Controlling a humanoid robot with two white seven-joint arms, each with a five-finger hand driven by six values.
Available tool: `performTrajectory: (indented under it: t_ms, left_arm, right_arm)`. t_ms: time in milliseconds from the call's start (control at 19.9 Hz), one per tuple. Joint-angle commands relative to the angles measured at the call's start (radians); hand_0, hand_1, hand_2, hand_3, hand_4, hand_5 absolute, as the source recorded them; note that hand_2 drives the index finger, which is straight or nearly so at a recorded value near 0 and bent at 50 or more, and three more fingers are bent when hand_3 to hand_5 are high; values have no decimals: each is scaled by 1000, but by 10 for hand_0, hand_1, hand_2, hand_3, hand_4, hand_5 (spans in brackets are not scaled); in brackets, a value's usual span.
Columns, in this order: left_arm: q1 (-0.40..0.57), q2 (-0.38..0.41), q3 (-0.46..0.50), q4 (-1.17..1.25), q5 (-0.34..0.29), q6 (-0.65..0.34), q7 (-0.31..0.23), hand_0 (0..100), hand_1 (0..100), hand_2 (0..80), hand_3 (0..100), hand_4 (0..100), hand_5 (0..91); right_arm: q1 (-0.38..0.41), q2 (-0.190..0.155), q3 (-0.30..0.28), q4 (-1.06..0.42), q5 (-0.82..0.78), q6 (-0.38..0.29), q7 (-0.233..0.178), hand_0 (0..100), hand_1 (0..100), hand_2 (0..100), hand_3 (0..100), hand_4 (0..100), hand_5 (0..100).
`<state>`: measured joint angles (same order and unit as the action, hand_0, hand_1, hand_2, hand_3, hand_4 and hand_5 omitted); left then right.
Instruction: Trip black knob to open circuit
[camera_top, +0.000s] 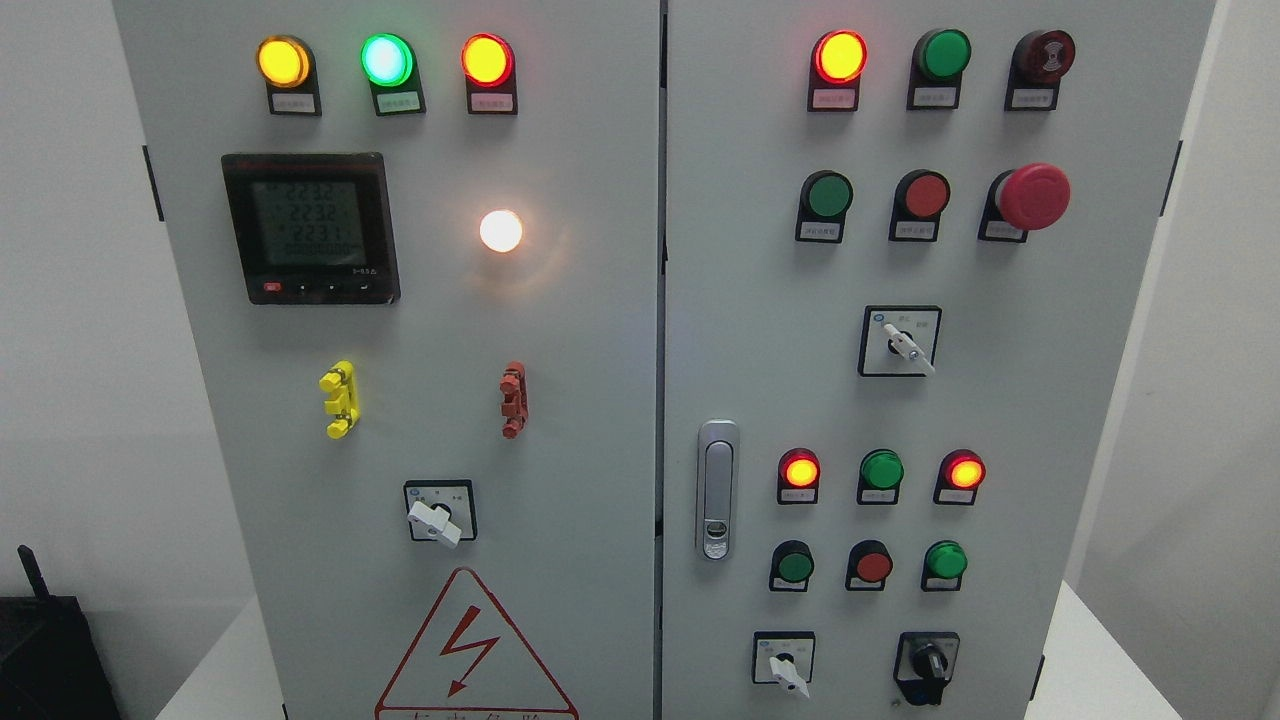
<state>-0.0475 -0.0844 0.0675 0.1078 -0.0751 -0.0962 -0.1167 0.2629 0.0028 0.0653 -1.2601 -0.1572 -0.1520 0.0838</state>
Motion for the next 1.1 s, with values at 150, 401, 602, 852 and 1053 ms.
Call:
performTrajectory:
  t_ms: [150, 401, 602, 852, 1053]
  left_arm:
    - [0, 0, 0, -25, 0, 0, 0, 120, 389, 0, 0, 0, 0]
    - [0, 0, 0, -25, 0, 0, 0, 120, 389, 0, 0, 0, 0]
    - [0, 0, 0, -27, 0, 0, 0, 120, 389, 0, 0, 0, 0]
    - [0, 0, 0, -25, 0, 1, 0, 120, 389, 0, 0, 0, 0]
    - [0, 0, 0, -25, 0, 0, 0, 120, 389, 0, 0, 0, 0]
  right_arm:
    - [-1, -33, -56, -392, -5, -3, 1, 0, 0, 0, 36, 0, 0]
    - [12, -33, -93, -505, -13, -1, -1, 0, 0, 0, 57, 0, 0]
    - [16, -33, -101, -568, -30, 5, -1, 0, 0, 0, 70, 0, 0]
    - [1, -37, -142, -579, -36, 8, -1, 0, 0, 0, 86, 0, 0]
    - [2, -38, -147, -591, -36, 8, -1, 0, 0, 0, 149, 67, 0]
